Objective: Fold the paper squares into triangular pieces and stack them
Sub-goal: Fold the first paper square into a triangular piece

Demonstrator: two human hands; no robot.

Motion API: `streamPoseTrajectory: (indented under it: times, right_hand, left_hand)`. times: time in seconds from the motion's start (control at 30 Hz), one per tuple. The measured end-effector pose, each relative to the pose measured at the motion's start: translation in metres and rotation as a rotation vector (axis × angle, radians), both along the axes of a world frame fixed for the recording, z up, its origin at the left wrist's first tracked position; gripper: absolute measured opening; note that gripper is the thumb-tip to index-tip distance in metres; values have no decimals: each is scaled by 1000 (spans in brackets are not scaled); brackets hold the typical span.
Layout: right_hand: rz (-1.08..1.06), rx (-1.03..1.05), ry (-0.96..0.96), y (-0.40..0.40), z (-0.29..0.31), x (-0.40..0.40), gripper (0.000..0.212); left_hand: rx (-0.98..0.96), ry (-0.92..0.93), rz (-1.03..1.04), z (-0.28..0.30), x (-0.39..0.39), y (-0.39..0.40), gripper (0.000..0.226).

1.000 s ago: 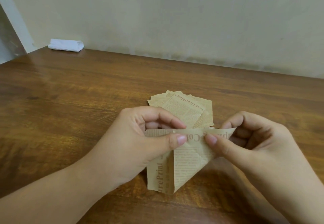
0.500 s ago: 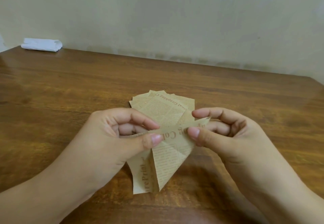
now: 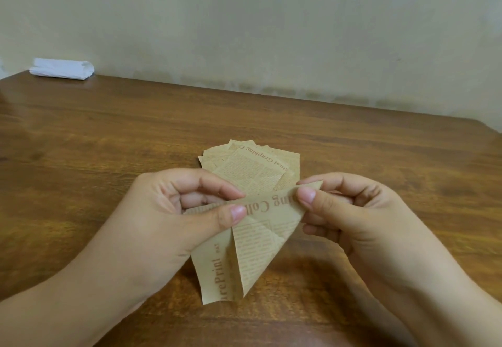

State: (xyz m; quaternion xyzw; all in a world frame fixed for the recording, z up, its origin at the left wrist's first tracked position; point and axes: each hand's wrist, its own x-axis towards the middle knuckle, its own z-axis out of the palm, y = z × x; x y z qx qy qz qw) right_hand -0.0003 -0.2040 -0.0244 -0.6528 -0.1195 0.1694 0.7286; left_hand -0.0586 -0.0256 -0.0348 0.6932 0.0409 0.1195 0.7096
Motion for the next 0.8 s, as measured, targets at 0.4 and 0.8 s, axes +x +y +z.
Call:
streamPoseTrajectory:
  times: [0.4,0.8]
  right_hand:
    - [-9,-64,1,0,-1,-1,16]
    - [9,6,-68,-1,-12,1,52]
  left_hand:
    - [35,-14,8,1,-2,0,18]
    - [10,-42,10,3,-2,1,17]
